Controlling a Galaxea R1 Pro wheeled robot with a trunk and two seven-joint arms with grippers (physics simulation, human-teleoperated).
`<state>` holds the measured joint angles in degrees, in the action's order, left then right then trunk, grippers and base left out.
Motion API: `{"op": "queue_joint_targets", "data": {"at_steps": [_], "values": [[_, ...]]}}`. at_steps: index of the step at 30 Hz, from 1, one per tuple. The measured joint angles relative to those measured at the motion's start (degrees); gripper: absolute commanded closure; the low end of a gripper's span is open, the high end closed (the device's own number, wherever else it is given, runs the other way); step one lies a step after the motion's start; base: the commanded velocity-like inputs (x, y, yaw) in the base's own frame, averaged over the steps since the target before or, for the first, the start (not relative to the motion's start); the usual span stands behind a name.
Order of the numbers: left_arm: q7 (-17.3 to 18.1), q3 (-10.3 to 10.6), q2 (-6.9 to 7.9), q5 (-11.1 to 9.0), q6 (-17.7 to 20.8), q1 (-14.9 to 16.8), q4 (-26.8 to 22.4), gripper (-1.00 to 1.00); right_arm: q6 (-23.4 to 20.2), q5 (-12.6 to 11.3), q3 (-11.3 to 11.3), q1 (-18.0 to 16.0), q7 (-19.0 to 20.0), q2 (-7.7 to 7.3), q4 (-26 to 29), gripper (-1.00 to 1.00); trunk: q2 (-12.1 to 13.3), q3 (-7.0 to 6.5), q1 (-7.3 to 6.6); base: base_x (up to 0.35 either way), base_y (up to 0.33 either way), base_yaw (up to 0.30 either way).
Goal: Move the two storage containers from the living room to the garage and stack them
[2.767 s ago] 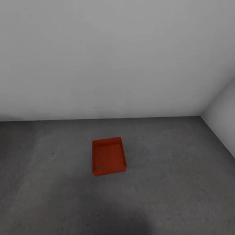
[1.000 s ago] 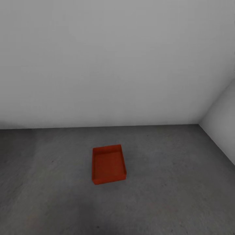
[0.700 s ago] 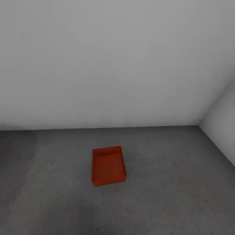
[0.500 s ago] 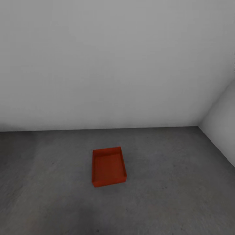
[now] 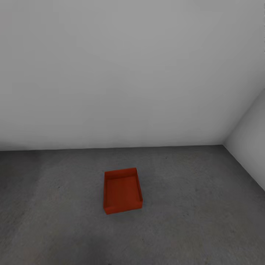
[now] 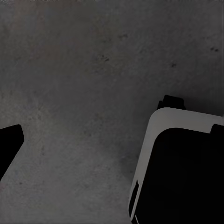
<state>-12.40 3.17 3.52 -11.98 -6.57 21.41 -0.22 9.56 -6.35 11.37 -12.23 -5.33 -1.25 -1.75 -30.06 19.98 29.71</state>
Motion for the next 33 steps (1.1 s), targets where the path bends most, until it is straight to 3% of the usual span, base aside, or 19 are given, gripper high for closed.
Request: {"op": "queue_joint_targets", "data": {"at_steps": [33], "values": [[0.00,0.00,0.00,0.00,0.00,0.00,0.00,-1.00,0.04,-0.69,-0.25,1.14,0.87,-0.15,0.00,-1.00,0.00,-3.07,0.00,0.000,0.000,0.000]]}}
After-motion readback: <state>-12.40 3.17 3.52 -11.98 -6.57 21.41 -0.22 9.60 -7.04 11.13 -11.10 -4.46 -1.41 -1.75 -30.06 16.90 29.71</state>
